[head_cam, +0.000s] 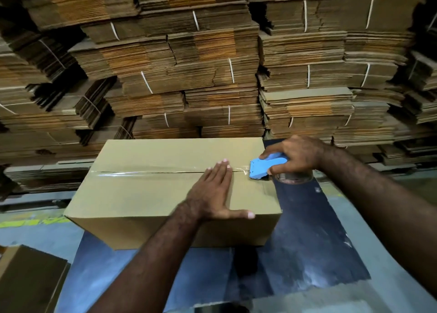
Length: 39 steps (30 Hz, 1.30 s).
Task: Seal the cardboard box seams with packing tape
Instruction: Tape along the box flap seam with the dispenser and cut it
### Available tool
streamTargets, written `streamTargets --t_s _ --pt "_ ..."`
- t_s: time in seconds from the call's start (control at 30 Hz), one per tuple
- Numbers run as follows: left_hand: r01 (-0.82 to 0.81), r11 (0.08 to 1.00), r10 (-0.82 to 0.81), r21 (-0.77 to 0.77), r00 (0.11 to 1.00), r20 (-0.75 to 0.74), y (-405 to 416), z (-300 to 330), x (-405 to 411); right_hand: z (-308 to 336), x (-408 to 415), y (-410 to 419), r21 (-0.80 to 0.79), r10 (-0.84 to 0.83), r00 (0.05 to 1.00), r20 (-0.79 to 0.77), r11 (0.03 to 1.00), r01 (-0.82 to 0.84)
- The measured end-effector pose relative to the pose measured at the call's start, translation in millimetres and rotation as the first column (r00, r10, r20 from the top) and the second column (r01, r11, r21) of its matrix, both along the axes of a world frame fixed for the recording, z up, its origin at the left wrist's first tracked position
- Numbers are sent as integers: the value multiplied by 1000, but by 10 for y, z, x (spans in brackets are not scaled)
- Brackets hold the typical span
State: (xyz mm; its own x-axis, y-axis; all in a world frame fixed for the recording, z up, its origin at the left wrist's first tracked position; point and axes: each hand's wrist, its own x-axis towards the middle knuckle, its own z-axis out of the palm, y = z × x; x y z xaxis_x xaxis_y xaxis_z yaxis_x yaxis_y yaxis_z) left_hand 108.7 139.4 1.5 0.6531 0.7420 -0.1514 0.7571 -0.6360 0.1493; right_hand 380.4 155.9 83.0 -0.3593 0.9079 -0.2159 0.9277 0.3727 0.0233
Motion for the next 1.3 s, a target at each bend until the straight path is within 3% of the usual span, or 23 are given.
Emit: streamTargets --t_s 0.17,0.37,0.57,0.73,0.93,1.07,1.3 --pt "45 999 -45 -5 999 27 -49 -63 349 -33 40 -15 21 -12 999 -32 1000 13" --pt "83 997 -83 -2 995 -47 109 -58 -154 -157 -284 58 4 26 993 -111 1000 -26" --pt "-44 998 45 -54 999 18 53 -34 -131 -114 -491 126 62 63 996 -63 996 -59" --pt "-82 996 83 40 997 -7 20 -134 -88 -120 -254 118 -22 72 982 -175 997 -77" --pt "-80 997 80 7 996 -25 40 -134 -85 -125 259 -74 -91 -55 976 -210 995 36" --pt "-88 996 88 32 996 -16 30 -101 -71 -163 229 -121 -55 -23 981 -190 998 12" --pt "36 997 -41 67 996 74 -86 -111 445 -329 301 -142 0 -27 988 -155 1000 28"
